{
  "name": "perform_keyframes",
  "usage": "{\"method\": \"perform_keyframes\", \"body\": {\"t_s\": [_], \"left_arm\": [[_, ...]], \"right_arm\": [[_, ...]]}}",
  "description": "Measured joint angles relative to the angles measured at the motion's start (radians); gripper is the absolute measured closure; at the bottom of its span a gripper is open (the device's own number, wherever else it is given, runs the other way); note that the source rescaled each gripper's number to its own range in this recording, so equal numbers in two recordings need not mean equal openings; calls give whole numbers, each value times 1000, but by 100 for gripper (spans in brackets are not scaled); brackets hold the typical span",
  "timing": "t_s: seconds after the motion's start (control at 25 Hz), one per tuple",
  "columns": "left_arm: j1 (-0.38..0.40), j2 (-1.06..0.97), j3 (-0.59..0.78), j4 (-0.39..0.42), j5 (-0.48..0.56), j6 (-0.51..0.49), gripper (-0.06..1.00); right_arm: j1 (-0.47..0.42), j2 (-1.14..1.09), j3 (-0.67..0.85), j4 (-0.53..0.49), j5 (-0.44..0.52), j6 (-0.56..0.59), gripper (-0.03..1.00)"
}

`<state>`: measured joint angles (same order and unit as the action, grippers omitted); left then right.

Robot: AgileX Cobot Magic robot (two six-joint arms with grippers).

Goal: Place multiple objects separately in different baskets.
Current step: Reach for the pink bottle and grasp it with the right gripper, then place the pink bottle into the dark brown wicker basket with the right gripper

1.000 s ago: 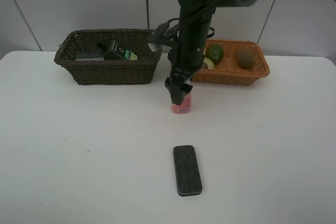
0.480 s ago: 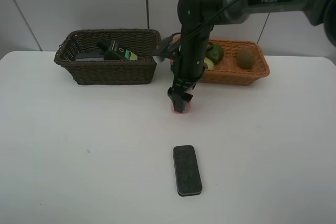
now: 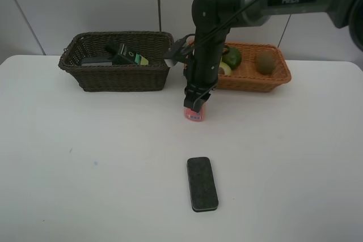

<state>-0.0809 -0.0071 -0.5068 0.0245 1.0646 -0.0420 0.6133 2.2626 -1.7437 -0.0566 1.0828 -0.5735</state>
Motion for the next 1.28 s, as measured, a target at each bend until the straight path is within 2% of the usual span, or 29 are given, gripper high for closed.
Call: {"method": "perform_keyframes", "body": {"t_s": [0.24,0.44,0.6,0.76,0.84,0.96,1.16,1.2,1.24,1.28], "left_arm": [[0,0,0,0,0,0,-6],[0,0,0,0,0,0,-6],[0,0,0,0,0,0,-6],[0,0,0,0,0,0,-6],[0,0,0,0,0,0,-6],[0,0,0,0,0,0,-6],[0,0,0,0,0,0,-6],[0,0,0,0,0,0,-6],[0,0,0,0,0,0,-6],[0,0,0,0,0,0,-6]], "right_arm": [[0,-14,0,-1,2,0,97],[0,-122,-6,15,6,21,97],[0,-151,-110,57,-16,82,97],[0,-116,-230,99,-105,140,97],[0,-81,-276,106,-179,176,97],[0,-15,-290,105,-305,221,97],[0,68,-290,104,-457,251,97],[0,73,-290,104,-495,269,92],[0,75,-290,101,-540,295,82],[0,77,-290,93,-584,328,63]]}}
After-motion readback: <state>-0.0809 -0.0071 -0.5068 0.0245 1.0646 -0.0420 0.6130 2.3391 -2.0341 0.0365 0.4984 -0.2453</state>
